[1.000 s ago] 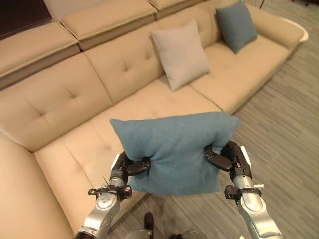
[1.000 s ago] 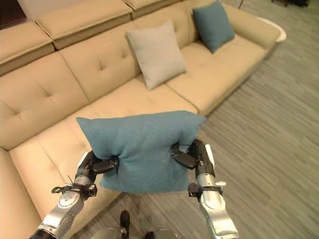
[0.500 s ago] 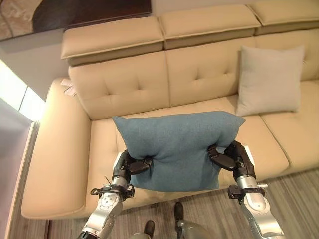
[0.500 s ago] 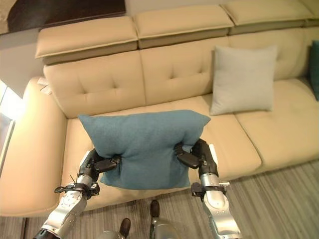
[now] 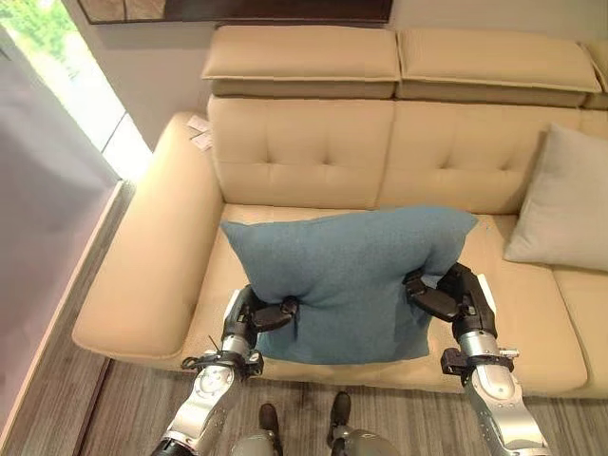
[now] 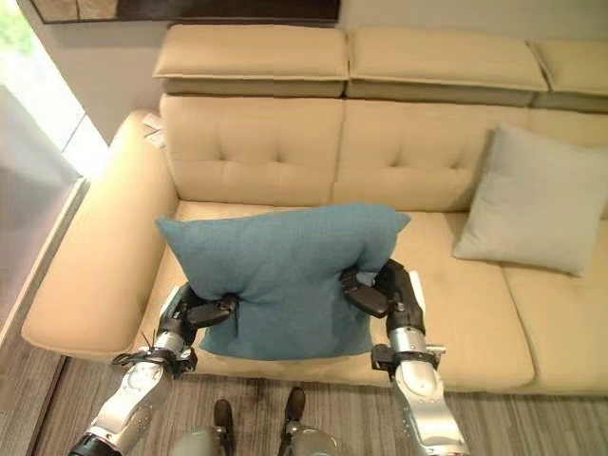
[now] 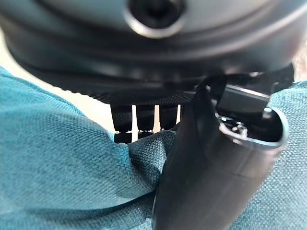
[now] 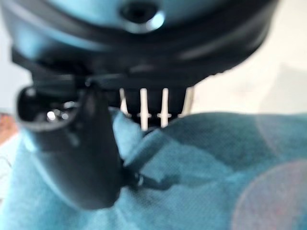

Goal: Pick up all the scattered cushions and arrange them neatly on the sofa.

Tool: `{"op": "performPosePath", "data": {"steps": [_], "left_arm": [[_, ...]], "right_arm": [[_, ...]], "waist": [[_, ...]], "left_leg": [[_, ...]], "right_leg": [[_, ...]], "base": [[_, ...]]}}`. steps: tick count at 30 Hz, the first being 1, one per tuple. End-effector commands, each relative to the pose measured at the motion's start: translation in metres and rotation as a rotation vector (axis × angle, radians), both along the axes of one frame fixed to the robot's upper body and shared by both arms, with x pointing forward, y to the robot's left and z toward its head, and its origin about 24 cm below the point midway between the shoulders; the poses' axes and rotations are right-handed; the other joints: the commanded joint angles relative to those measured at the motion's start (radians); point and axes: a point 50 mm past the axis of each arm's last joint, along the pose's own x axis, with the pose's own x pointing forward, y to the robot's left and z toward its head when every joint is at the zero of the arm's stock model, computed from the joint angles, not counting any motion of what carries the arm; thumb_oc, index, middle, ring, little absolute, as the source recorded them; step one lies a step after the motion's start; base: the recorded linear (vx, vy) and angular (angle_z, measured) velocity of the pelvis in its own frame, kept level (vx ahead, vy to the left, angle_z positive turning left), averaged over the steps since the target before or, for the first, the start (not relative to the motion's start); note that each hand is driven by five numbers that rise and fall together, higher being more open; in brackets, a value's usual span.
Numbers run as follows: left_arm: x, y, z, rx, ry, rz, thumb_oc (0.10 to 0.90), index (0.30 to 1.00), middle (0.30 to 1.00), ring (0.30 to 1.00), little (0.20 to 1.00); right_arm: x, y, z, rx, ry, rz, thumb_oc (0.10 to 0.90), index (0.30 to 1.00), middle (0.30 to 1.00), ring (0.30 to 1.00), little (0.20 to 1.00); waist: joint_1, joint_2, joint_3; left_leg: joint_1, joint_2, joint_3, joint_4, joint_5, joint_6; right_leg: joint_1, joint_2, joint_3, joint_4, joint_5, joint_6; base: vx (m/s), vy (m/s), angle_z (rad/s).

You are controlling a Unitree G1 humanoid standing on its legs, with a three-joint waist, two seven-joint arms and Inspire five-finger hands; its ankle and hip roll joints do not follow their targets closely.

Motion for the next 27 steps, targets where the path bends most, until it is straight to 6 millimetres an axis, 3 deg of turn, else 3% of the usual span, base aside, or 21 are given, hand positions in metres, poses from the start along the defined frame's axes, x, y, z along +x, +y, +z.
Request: {"op": "performPosePath", "data": {"steps": [1,5,7,9,10,12,15,19,21,24,26,27], "left_arm": [[0.019,-0.025,0.078,-0.123,-0.414,-0.146,0.4,0.3,0.3,0.3,0.3],[0.018,-0.018,0.08,-0.101,-0.422,-0.135,0.4,0.3,0.3,0.3,0.3],[0.016,-0.014,0.078,-0.094,-0.419,-0.122,0.4,0.3,0.3,0.3,0.3],[0.015,-0.013,0.077,-0.089,-0.414,-0.121,0.4,0.3,0.3,0.3,0.3],[0.014,-0.013,0.076,-0.087,-0.413,-0.119,0.4,0.3,0.3,0.3,0.3],[0.014,-0.013,0.075,-0.083,-0.412,-0.115,0.4,0.3,0.3,0.3,0.3],[0.014,-0.011,0.076,-0.083,-0.421,-0.112,0.4,0.3,0.3,0.3,0.3],[0.013,-0.016,0.072,-0.106,-0.408,-0.119,0.4,0.3,0.3,0.3,0.3],[0.014,-0.018,0.07,-0.109,-0.402,-0.122,0.4,0.3,0.3,0.3,0.3],[0.014,-0.018,0.07,-0.123,-0.399,-0.117,0.4,0.3,0.3,0.3,0.3],[0.014,-0.018,0.072,-0.127,-0.403,-0.114,0.4,0.3,0.3,0.3,0.3],[0.016,-0.016,0.073,-0.119,-0.405,-0.099,0.4,0.3,0.3,0.3,0.3]], "right_arm": [[0.009,0.031,0.058,0.052,-0.334,0.138,0.4,0.3,0.3,0.3,0.3],[0.012,0.041,0.058,0.065,-0.337,0.178,0.4,0.3,0.3,0.3,0.3],[0.013,0.044,0.057,0.068,-0.331,0.191,0.4,0.3,0.3,0.3,0.3],[0.012,0.045,0.055,0.07,-0.322,0.202,0.4,0.3,0.3,0.3,0.3],[0.011,0.043,0.054,0.069,-0.32,0.195,0.4,0.3,0.3,0.3,0.3],[0.012,0.042,0.055,0.069,-0.324,0.192,0.4,0.3,0.3,0.3,0.3],[0.012,0.042,0.053,0.054,-0.314,0.193,0.4,0.3,0.3,0.3,0.3],[0.007,0.035,0.052,0.044,-0.313,0.178,0.4,0.3,0.3,0.3,0.3],[0.005,0.032,0.051,0.045,-0.311,0.163,0.4,0.3,0.3,0.3,0.3],[0.003,0.024,0.053,0.04,-0.315,0.144,0.4,0.3,0.3,0.3,0.3],[0.003,0.022,0.054,0.033,-0.315,0.141,0.4,0.3,0.3,0.3,0.3],[0.004,0.022,0.054,0.031,-0.315,0.136,0.4,0.3,0.3,0.3,0.3]], "waist": [[0.012,-0.059,-0.109],[0.027,-0.047,-0.098],[0.028,-0.042,-0.092],[0.017,-0.034,-0.087],[-0.001,-0.029,-0.081],[-0.007,-0.035,-0.079],[-0.016,-0.041,-0.08],[-0.021,-0.047,-0.095],[-0.027,-0.048,-0.099],[-0.027,-0.064,-0.086],[-0.025,-0.067,-0.085],[-0.018,-0.076,-0.088]], "left_leg": [[0.014,-0.049,0.003,0.057,-0.111,0.0],[0.058,-0.057,0.029,0.034,-0.131,0.027],[0.081,-0.06,0.035,0.026,-0.138,0.034],[0.112,-0.062,0.02,0.011,-0.141,0.036],[0.138,-0.073,-0.003,-0.001,-0.142,0.036],[0.163,-0.089,-0.02,-0.012,-0.154,0.037],[0.206,-0.098,-0.044,-0.019,-0.177,0.028],[0.216,-0.099,-0.062,0.018,-0.179,0.001],[0.202,-0.09,-0.061,0.06,-0.168,-0.02],[0.068,-0.045,-0.027,0.306,-0.133,-0.054],[0.048,-0.028,-0.01,0.303,-0.136,-0.048],[0.025,-0.011,-0.005,0.244,-0.149,-0.037]], "right_leg": [[0.146,-0.021,0.091,0.003,-0.116,0.114],[0.092,-0.057,0.097,0.173,-0.122,0.139],[0.061,-0.068,0.1,0.243,-0.087,0.161],[0.02,-0.04,0.13,0.275,-0.085,0.154],[-0.023,0.018,0.172,0.246,-0.108,0.133],[-0.045,0.038,0.171,0.179,-0.093,0.124],[-0.053,0.035,0.13,0.091,-0.066,0.132],[0.008,0.054,0.17,0.039,-0.057,0.111],[0.03,0.055,0.166,0.021,-0.053,0.102],[0.091,0.042,0.151,-0.022,-0.062,0.077],[0.102,0.038,0.147,-0.031,-0.069,0.075],[0.115,0.029,0.145,-0.044,-0.073,0.079]], "base": [[0.14,0.201,-0.05],[0.09,0.177,-0.14],[0.1,0.11,-0.03],[0.2,0.1,0.06],[0.2,0.057,0.01],[0.24,0.008,0.2],[0.23,-0.043,0.36],[0.24,-0.08,0.32],[0.1,-0.064,0.35],[0.08,-0.074,0.3],[0.06,-0.006,0.15],[0.12,0.045,0.19]]}}
